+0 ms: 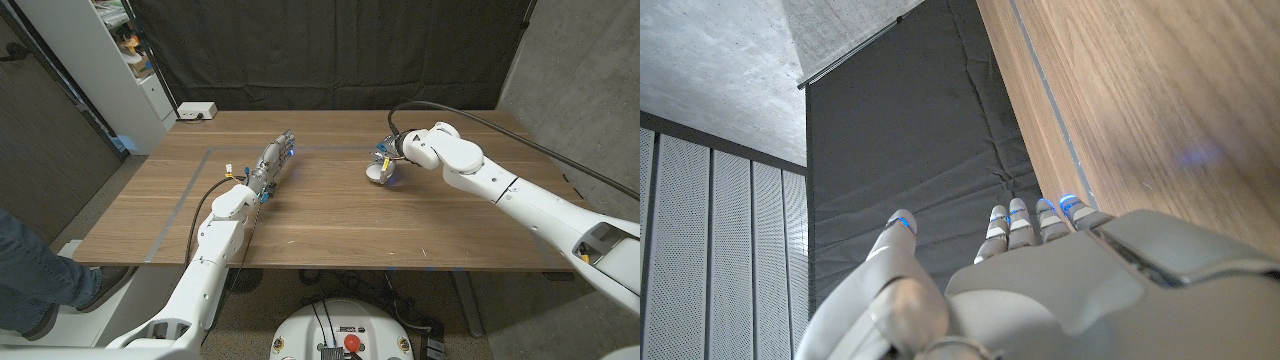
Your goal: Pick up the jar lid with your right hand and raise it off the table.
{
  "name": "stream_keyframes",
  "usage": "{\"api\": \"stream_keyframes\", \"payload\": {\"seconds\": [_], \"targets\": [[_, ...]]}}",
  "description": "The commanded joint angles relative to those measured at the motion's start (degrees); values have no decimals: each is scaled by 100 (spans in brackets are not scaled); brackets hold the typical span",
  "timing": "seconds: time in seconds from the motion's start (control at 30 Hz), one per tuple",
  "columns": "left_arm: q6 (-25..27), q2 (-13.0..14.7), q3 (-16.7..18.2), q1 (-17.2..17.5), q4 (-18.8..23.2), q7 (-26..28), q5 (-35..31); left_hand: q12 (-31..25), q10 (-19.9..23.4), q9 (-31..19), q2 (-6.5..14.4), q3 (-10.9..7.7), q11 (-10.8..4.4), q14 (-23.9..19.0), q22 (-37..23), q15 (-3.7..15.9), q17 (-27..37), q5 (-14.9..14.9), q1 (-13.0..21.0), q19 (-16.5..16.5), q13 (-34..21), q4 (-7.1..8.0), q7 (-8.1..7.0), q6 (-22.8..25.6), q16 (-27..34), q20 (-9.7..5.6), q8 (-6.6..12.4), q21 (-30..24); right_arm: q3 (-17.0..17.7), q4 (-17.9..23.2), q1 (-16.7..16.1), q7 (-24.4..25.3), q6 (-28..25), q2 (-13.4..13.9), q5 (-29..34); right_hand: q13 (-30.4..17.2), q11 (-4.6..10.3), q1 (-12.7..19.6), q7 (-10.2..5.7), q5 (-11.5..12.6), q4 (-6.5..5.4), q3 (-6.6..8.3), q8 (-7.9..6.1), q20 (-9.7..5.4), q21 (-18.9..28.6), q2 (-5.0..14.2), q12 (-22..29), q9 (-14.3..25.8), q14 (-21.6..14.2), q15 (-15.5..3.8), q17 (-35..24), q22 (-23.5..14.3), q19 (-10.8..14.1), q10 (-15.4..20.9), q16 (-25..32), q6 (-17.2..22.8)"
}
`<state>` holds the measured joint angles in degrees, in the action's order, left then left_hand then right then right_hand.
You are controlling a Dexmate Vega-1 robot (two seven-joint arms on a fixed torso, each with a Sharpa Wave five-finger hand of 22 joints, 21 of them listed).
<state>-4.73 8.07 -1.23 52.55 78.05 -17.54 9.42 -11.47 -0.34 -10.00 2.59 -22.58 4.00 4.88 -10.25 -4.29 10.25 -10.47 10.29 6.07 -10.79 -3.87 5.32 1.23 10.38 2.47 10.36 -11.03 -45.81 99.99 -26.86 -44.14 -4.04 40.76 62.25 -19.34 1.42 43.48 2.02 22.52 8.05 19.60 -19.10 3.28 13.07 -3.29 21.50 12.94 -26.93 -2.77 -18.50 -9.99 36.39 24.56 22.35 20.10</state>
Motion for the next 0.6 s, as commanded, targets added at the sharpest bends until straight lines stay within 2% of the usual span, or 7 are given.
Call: {"api": "stream_keyframes", "payload": {"seconds": [0.03,0.6], "targets": [[-14,15,-4,-2,17,-26,14,-52,31,-17,62,-12,6,35,-12,12,20,-28,9,29,-19,-24,12,34,38,6,29,-40,129,215,-19,-117,26,53,-49,-34,-28,143,-291,-23,-18,8,-39,11,-34,181,51,35,-57,15,-18,-19,70,15,31,350],[-70,23,-1,-74,-92,-104,41,-49,26,-17,65,-9,11,37,-12,13,20,-28,10,27,-20,-29,15,33,37,5,28,-41,298,525,24,-350,132,79,-138,-80,-12,160,-298,-97,-27,22,-32,-14,-33,211,65,49,-118,-20,-34,-19,132,35,27,383]]}}
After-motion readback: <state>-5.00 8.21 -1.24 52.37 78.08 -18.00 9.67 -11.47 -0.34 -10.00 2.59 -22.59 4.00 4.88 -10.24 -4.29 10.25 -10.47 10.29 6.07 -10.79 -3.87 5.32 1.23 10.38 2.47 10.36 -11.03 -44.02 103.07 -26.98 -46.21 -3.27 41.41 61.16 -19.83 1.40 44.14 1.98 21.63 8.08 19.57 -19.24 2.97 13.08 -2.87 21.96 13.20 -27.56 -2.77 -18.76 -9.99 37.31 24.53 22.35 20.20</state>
